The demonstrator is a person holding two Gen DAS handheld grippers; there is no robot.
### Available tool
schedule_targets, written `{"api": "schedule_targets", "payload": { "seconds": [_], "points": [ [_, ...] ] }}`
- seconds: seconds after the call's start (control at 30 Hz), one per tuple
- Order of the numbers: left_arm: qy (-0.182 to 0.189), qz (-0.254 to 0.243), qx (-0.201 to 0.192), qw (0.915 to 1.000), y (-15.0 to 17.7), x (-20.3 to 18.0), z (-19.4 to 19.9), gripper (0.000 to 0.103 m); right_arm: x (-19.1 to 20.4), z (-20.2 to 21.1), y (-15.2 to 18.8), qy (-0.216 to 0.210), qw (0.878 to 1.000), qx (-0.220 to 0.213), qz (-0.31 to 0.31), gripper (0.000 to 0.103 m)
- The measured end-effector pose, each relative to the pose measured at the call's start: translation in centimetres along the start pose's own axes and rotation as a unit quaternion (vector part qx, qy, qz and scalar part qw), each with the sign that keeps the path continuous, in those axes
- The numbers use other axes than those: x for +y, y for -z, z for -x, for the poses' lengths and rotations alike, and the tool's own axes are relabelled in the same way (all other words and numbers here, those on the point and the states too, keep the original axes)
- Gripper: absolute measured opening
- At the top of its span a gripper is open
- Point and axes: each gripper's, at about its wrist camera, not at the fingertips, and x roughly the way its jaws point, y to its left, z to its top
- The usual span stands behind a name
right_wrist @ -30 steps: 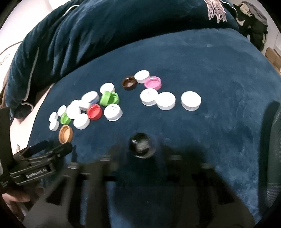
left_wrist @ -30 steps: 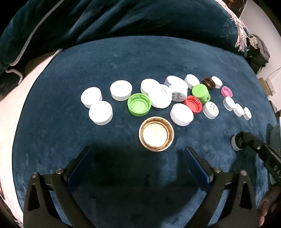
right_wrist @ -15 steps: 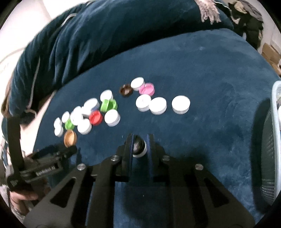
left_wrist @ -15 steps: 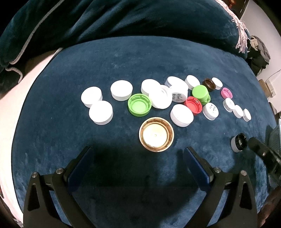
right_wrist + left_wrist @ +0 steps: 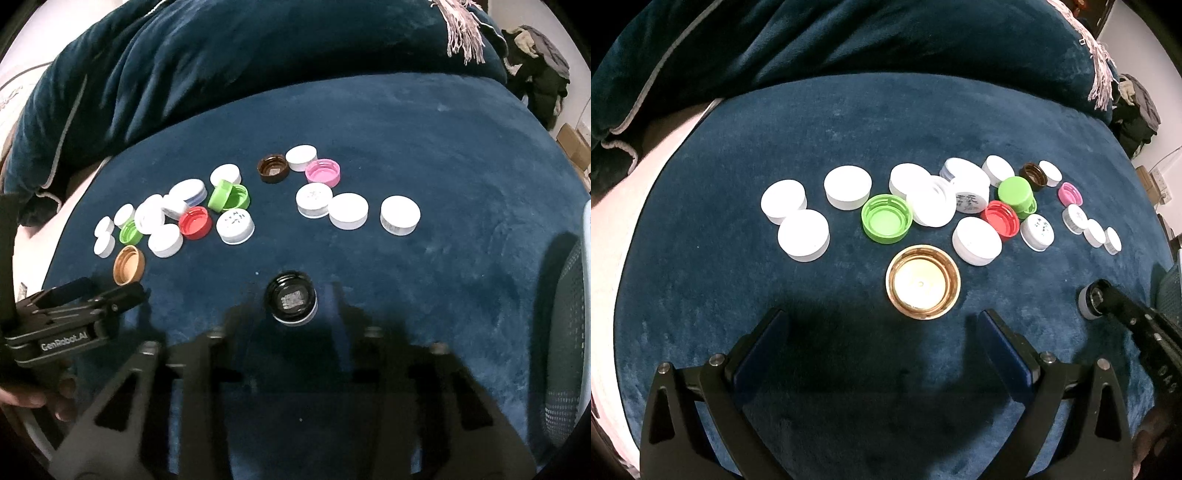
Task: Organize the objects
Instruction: 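Grasp the gold cap with the left gripper while the right gripper holds the black cap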
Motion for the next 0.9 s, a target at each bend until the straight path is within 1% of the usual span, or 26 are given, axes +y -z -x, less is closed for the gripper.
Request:
{"api": "schedule_targets", "payload": {
  "seconds": [0.2, 0.33, 0.37, 0.4, 0.43, 0.47, 0.5, 0.63, 0.73, 0.77, 0.8, 0.9],
  "points": [
    [0.002, 0.003, -0.001, 1.0000, 0.0, 0.0, 0.0, 0.102, -0.3, 0.8, -0.3, -0.014, 0.999, -0.026, -0.026, 0.013],
    [0.002, 0.003, -0.001, 1.0000, 0.0, 0.1, 0.0, 0.102, 0.6, 0.4, -0.4, -0.001, 1.000, -0.019, -0.007, 0.016],
    [0.002, 0.004, -0.001, 1.0000, 0.0, 0.1, 0.0, 0.102, 1.1, 0.0, -0.3, 0.002, 1.000, -0.013, 0.003, 0.022],
    [0.002, 0.004, -0.001, 1.0000, 0.0, 0.1, 0.0, 0.102, 1.3, 0.0, -0.2, 0.004, 1.000, -0.010, 0.007, 0.031],
    [0.002, 0.005, -0.001, 1.0000, -0.1, 0.1, 0.0, 0.102, 1.7, -0.2, -0.1, 0.007, 1.000, -0.008, 0.011, 0.035],
    [0.002, 0.005, -0.001, 1.0000, -0.1, 0.1, 0.0, 0.102, 2.0, -0.7, 0.0, 0.008, 1.000, -0.004, 0.014, 0.041],
    [0.002, 0.005, 0.000, 1.0000, -0.1, 0.2, 0.0, 0.102, 2.2, -0.9, 0.1, 0.010, 1.000, -0.002, 0.016, 0.043],
    [0.002, 0.007, 0.001, 1.0000, -0.1, 0.1, -0.1, 0.102, 2.5, -1.7, 0.1, 0.011, 1.000, 0.000, 0.017, 0.043],
    [0.002, 0.007, 0.001, 1.0000, -0.2, 0.2, -0.1, 0.102, 2.2, -2.1, 0.0, 0.018, 1.000, 0.004, 0.014, 0.041],
    [0.002, 0.008, 0.001, 1.0000, -0.2, 0.2, -0.1, 0.102, 2.2, -2.3, 0.0, 0.017, 1.000, 0.005, 0.014, 0.032],
    [0.002, 0.008, 0.001, 1.0000, -0.2, 0.2, -0.1, 0.102, 2.1, -2.2, 0.0, 0.015, 1.000, 0.007, 0.015, 0.030],
    [0.002, 0.009, 0.001, 1.0000, -0.2, 0.2, -0.1, 0.102, 1.8, -1.6, 0.0, 0.007, 1.000, -0.009, 0.008, 0.030]
  ]
}}
